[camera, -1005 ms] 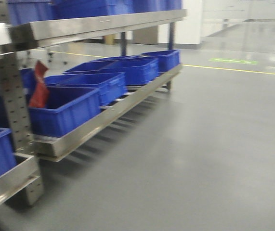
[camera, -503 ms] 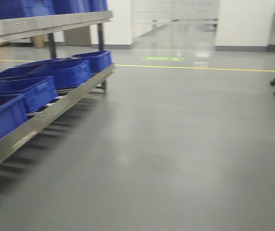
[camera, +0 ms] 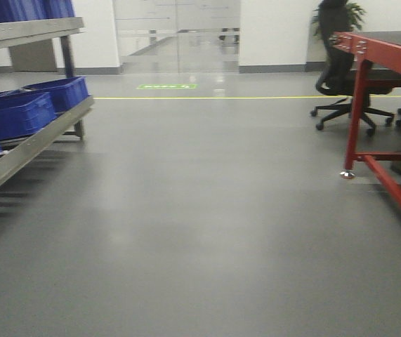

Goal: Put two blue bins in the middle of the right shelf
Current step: 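Hold the cyan bin with both grippers while driving across the open floor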

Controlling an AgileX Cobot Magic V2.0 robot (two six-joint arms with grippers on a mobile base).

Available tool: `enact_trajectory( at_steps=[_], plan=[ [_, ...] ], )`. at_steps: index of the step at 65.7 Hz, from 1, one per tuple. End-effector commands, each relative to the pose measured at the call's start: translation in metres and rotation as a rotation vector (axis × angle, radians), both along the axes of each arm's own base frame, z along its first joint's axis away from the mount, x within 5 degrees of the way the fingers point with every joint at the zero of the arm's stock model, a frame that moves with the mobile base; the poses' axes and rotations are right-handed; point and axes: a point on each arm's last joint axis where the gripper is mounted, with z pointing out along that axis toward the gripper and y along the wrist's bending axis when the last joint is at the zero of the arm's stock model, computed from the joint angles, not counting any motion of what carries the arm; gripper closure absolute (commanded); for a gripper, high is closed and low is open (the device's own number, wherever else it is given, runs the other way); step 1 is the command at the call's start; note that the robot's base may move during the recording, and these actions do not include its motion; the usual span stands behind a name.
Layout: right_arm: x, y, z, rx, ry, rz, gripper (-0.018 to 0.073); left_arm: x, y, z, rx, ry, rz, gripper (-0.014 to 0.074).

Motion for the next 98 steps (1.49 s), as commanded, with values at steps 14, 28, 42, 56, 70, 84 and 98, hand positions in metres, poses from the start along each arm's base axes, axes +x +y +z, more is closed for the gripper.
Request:
enact_trajectory(
  at_steps=[14,28,42,56,70,84,98],
  plan=[
    [-0.0061,-0.0056,0.0261,0.052,-0.184,-0.023,0.0713,-0.0065,0.0032,0.0159,0.01,-0.093,-0.017,0.0707],
    [-0.0061,-0.0056,0.0261,0.052,-0.184,-0.023,0.0713,-0.0065,0.0032,0.0159,0.01,-0.093,-0.017,0.0707],
    [-0.0061,-0.0056,0.0261,0.052,-0.184,-0.023,0.0713,-0.0065,0.0032,0.0159,0.01,-0.093,-0.017,0.0707],
    [-0.0061,-0.0056,0.0261,0.052,-0.184,-0.023,0.0713,-0.0063,0.0037,0.016,0.016,-0.095,-0.014,0.0707],
    [-0.0061,-0.0056,0.0261,0.052,-0.184,-0.023,0.0713,-0.0062,0.0043,0.016,0.023,-0.097,-0.01,0.0707],
    [-0.0061,-0.0056,0.0261,0.052,-0.184,-0.023,0.0713,-0.0062,0.0043,0.016,0.023,-0.097,-0.01,0.0707],
    [-0.0061,-0.0056,0.0261,0.052,-0.184,-0.023,0.0713,-0.0062,0.0043,0.016,0.023,-0.097,-0.01,0.0707]
  ],
)
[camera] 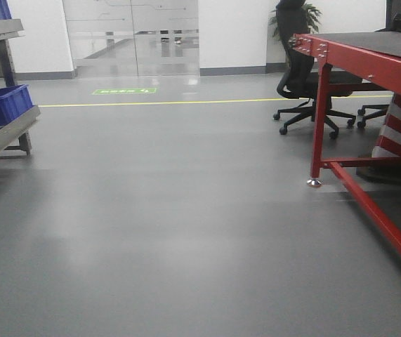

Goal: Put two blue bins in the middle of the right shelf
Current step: 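Hold the cyan bin with both grippers while driving across the open floor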

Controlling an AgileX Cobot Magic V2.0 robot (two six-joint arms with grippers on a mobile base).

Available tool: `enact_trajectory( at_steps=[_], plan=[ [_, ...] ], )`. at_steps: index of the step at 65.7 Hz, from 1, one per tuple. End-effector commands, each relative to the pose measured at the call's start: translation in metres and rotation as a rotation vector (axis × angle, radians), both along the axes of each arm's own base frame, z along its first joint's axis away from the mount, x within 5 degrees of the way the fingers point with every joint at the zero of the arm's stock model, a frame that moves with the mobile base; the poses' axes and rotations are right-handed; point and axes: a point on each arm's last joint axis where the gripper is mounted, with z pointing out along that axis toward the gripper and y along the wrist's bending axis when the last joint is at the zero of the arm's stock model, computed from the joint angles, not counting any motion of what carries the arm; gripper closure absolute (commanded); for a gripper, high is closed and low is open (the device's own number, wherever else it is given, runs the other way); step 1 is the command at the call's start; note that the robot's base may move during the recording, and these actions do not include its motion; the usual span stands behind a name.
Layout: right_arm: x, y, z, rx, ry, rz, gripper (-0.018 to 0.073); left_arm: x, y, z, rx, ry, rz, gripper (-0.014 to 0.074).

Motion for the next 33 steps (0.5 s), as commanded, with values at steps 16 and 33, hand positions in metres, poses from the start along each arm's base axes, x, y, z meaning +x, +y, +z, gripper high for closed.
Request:
enact_trajectory(
  at_steps=[16,33],
  plan=[
    [-0.0059,-0.0055,0.0258,0.051,-0.183,-0.023,0.0713,-0.006,0.0039,0.0164,0.018,-0.101,-0.013,0.0707],
    [-0.0059,-0.0055,0.0258,0.051,-0.183,-0.023,0.0713,-0.006,0.0039,0.0164,0.018,-0.101,-0.013,0.0707]
  ],
)
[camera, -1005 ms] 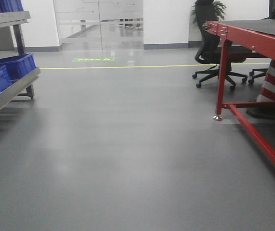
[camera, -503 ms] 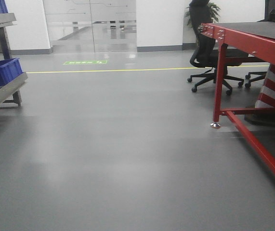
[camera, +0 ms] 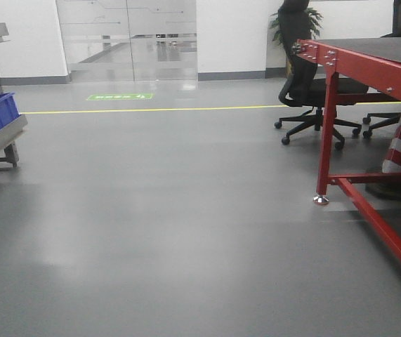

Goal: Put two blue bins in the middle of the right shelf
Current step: 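Hold the cyan bin with both grippers while driving across the open floor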

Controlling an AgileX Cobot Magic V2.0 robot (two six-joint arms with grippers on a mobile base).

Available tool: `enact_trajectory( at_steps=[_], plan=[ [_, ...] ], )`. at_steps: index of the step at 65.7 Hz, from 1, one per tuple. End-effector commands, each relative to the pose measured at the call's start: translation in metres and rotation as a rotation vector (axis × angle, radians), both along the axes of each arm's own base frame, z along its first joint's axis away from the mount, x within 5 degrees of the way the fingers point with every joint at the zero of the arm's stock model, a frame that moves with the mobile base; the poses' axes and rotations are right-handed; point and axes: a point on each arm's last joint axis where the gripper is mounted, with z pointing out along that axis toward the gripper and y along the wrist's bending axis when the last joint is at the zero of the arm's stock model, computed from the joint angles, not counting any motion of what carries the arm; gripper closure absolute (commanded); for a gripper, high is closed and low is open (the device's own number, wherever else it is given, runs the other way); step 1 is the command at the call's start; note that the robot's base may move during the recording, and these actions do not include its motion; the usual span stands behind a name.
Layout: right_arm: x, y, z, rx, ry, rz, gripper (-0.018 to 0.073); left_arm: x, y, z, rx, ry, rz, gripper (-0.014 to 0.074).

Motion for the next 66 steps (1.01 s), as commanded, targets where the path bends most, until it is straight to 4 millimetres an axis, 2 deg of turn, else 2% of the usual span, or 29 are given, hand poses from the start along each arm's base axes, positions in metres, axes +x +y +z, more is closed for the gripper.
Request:
enact_trajectory(
  at_steps=[1,66],
  plan=[
    [-0.0059,-0.0055,0.0258,0.051,-0.183,-0.023,0.0713,-0.006,0.0039,0.0164,0.018,-0.101,-0.013,0.0707],
    [-0.0059,-0.0055,0.0258,0.051,-0.183,-0.023,0.0713,-0.0059,0.0041,0.0164,0.021,-0.102,-0.011,0.0707]
  ],
)
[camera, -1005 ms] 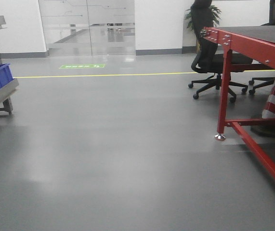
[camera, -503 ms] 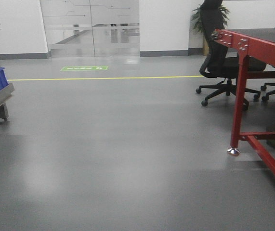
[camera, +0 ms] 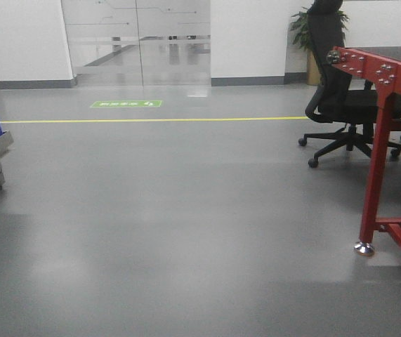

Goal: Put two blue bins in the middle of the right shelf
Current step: 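Hold the cyan bin with both grippers while driving across the open floor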

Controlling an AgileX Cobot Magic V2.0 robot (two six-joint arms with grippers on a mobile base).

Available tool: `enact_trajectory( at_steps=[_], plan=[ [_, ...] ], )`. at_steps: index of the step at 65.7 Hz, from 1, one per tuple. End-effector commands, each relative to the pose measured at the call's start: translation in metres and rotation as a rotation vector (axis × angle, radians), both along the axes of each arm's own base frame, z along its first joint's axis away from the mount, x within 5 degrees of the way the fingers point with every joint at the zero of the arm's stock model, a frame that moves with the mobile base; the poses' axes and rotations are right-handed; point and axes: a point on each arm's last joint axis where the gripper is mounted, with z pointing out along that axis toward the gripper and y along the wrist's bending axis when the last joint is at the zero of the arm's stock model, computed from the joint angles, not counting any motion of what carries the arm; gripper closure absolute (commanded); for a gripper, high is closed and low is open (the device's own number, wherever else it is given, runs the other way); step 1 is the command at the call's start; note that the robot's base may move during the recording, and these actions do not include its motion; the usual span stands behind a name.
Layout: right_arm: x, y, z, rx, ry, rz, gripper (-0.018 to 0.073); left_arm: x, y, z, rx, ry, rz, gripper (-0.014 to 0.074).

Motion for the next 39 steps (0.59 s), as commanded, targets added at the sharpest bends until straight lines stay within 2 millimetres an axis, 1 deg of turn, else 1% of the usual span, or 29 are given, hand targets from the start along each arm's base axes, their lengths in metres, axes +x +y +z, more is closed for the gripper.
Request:
enact_trajectory(
  at_steps=[1,39],
  plan=[
    [-0.0059,-0.0055,0.0258,0.051,-0.183,-0.023,0.0713,-0.006,0.004,0.0164,0.02,-0.102,-0.012,0.0707],
    [-0.0059,-0.0055,0.0258,0.051,-0.183,-0.023,0.0713,-0.0058,0.0045,0.0165,0.027,-0.104,-0.008,0.0707]
  ],
)
